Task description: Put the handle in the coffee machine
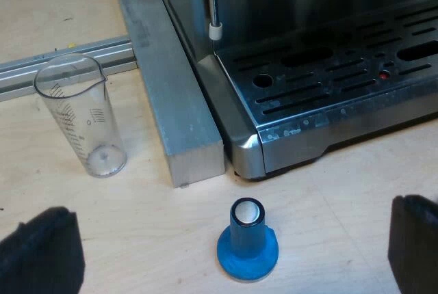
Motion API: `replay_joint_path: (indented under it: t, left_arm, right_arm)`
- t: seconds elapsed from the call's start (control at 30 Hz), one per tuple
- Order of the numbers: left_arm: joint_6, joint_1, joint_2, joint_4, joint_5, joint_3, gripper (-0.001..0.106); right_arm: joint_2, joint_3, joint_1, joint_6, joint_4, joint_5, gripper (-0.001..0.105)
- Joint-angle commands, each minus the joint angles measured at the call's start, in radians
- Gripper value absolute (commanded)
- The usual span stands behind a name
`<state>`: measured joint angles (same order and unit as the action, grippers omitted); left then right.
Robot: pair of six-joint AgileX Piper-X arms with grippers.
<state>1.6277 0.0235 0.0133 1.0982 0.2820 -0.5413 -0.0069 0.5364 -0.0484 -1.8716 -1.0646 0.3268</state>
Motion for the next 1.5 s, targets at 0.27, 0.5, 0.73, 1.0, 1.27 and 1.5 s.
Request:
replay_joint_path:
  t: [0.27,0.5,0.73,1.0,1.27,1.5]
  left_arm:
    - [0.013,-0.003,0.127,-0.008,0.001,-0.005,0.091]
    - [0.013,-0.003,0.127,-0.011,0.006,-0.005,0.091]
    - [0.013,-0.006,0.127,-0.011,0.069,-0.005,0.091]
    - [0.013,-0.063,0.127,-0.003,0.126,-0.003,0.091]
    - [0.052,-0.109,0.112,-0.003,0.118,-0.005,0.079]
    - [0.056,-0.142,0.023,-0.003,0.240,-0.037,0.064]
  right_arm:
    - [-0.038,0.006,-0.005,-0.008,-0.001,0.008,0.085]
    - [-0.038,0.006,-0.005,-0.008,-0.001,0.008,0.085]
    - [-0.038,0.006,-0.005,-0.008,-0.001,0.008,0.085]
    - [-0.038,0.006,-0.005,-0.008,0.007,0.008,0.085]
    - [-0.026,0.018,-0.005,0.114,0.007,-0.001,0.085]
    - [0.067,0.111,-0.003,0.117,-0.035,-0.001,0.085]
